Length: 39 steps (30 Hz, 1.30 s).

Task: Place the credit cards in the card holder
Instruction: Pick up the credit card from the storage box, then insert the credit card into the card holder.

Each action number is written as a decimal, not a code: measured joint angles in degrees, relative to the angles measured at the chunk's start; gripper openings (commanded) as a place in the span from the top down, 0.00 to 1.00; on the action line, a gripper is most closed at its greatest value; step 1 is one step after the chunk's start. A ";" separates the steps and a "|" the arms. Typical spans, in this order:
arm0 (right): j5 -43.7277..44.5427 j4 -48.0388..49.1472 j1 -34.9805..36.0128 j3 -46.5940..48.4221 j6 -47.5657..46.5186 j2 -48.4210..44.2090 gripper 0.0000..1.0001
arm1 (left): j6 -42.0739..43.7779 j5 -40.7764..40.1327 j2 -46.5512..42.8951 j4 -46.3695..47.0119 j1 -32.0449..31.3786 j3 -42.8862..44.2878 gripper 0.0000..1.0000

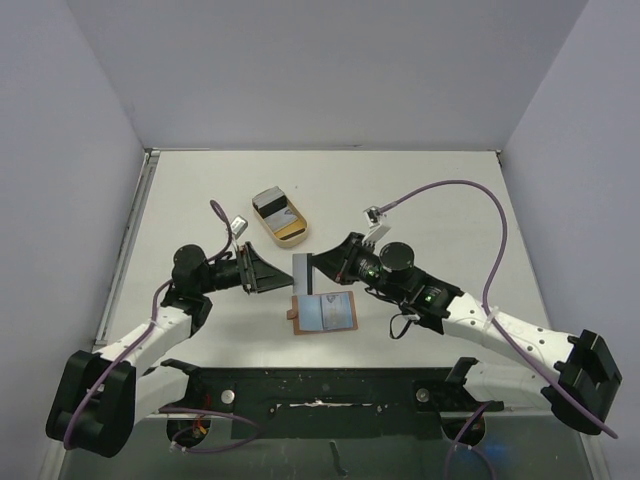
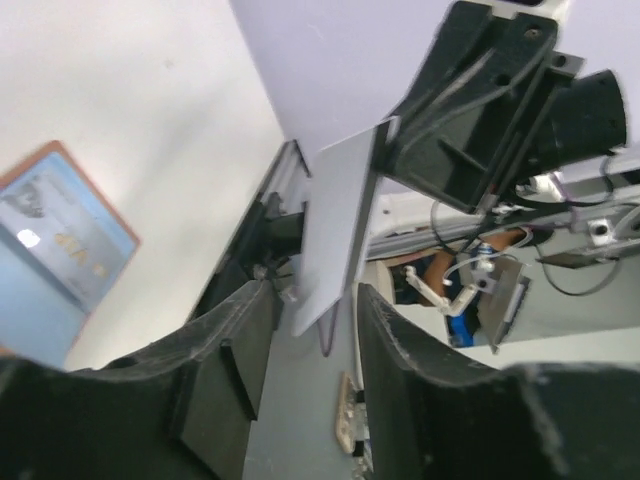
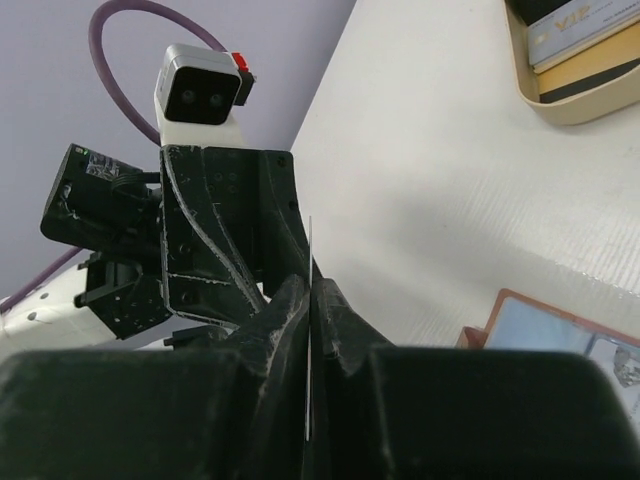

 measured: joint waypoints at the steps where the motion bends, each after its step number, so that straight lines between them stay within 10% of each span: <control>1: 0.02 -0.02 -0.24 -0.28 -0.17 -0.22 1.00 | 1.40 -0.48 -0.11 -1.88 0.00 0.15 0.59; 15: 3.93 -10.27 -2.58 -3.32 -3.21 3.08 1.00 | 27.23 -20.55 3.85 -39.32 -3.85 7.04 0.58; 30: 2.99 -20.24 -2.58 1.57 -4.92 15.28 1.00 | 35.45 -36.72 16.79 -48.48 -14.36 10.69 0.56; 39: 1.33 -20.22 -2.58 1.62 -4.98 18.62 1.00 | 35.93 -41.38 17.29 -49.16 -16.11 11.23 0.74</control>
